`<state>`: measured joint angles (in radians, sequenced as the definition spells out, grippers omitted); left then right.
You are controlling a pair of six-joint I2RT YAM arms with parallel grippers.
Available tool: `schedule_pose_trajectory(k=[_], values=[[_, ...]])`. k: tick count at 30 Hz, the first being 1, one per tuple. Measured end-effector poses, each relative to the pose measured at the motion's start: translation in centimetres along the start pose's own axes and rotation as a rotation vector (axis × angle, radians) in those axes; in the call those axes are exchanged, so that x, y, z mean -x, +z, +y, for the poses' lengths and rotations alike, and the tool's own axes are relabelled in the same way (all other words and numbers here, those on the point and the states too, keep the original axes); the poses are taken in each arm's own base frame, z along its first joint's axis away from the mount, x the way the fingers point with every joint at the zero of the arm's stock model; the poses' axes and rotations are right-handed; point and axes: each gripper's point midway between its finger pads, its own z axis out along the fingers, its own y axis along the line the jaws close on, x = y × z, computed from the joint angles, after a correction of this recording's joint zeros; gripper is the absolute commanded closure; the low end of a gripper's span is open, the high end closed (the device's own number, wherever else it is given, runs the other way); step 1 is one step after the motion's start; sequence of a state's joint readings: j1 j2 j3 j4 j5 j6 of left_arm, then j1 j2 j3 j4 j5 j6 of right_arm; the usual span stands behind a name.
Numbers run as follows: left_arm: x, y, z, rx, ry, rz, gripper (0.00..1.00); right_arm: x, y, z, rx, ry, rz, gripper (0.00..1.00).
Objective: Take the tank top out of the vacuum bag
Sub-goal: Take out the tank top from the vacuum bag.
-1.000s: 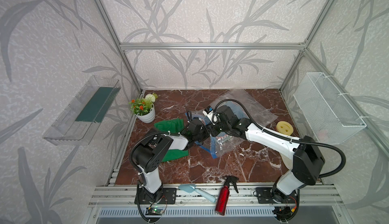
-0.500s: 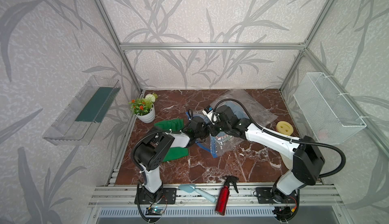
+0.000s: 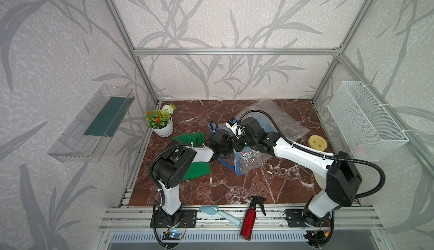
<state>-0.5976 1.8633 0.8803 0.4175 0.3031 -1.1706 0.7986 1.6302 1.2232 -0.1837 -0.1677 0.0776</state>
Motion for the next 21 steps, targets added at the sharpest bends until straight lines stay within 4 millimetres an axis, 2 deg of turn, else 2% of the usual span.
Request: schedule_pose_trajectory(k=[4,5,6,7,13,21], values=[[0.4,0.9,-0.4,0.006,-0.003,0.002,0.74,0.1,0.0,0.0,0.0,0.0,-0.004,1.0],[0.4,1.0,-0.4,0.007,-0.004,0.003,0.81,0.1,0.0,-0.1,-0.002,0.0,-0.004,1.0],[0.4,1.1,-0.3,0.011,-0.007,0.004,0.93,0.1,0.0,-0.1,-0.004,0.0,-0.003,1.0],[0.4,1.2,-0.3,0.015,-0.008,0.005,0.99,0.1,0.0,-0.1,-0.004,0.001,-0.003,1.0],[0.5,1.2,-0.3,0.017,-0.003,0.001,1.0,0.0,0.0,-0.5,-0.012,0.017,-0.001,1.0],[0.9,-0.5,-2.4,-0.036,0.041,-0.029,1.0,0.1,-0.5,-3.1,-0.075,0.098,-0.017,1.0]])
